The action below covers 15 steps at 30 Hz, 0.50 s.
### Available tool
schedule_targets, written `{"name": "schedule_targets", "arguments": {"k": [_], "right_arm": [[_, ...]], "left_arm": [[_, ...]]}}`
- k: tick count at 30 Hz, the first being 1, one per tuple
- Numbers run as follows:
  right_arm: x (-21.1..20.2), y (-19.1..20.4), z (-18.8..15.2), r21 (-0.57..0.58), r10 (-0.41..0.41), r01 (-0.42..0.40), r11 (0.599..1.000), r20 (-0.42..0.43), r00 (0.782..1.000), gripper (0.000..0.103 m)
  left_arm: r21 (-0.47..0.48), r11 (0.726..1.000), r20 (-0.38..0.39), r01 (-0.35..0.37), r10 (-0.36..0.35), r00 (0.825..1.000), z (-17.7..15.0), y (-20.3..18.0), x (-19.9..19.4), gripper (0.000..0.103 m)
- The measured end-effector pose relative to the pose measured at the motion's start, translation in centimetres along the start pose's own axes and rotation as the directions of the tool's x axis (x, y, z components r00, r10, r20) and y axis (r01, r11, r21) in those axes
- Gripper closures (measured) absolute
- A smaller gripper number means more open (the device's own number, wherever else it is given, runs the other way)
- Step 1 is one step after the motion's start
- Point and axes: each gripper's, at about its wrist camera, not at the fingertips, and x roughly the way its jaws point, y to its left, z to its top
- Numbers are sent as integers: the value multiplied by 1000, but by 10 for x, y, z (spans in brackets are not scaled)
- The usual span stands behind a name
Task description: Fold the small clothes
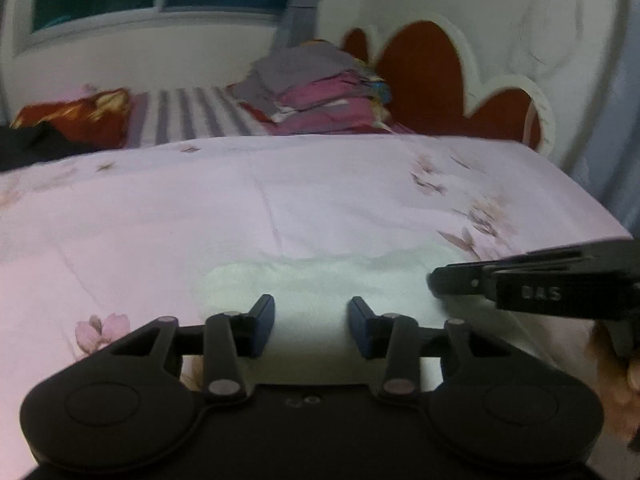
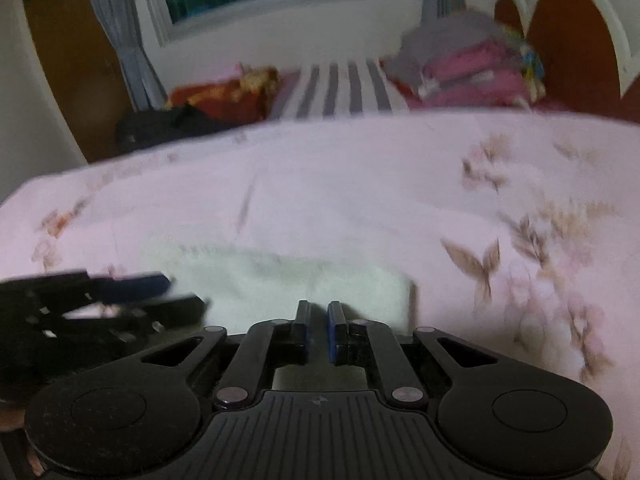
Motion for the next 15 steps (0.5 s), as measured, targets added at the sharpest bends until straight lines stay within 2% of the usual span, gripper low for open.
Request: {"name": "schedule_targets", "arguments": {"k": [2,4,6,8,11,15], "right_arm": [[6,4,5,7,2,-2,1000,13,1000,96],[17,2,11,27,30,-30,999,2,1000,97],[38,3,13,10,-12,13,1000,-67,998,97],[43,1,17,20,-19,20,1000,-70,997,97],[32,3,22,37,-20,23,999,-70,997,96],[3,8,11,31,33,-32,999,-42,999,96]], "left_arm": [[-50,999,5,-12,12,1000,5,10,5,64],[-95,995,-54,7,-12,998,6,19,19,64],[-126,991,-72,38,-47,996,8,27,25,62],[-184,982,-82,52,-68,994,12,35,23,64],[-175,984,-60,45,-56,997,10,32,3,65],[-152,988,-32,36,-41,999,-2,16,-29,60]]}}
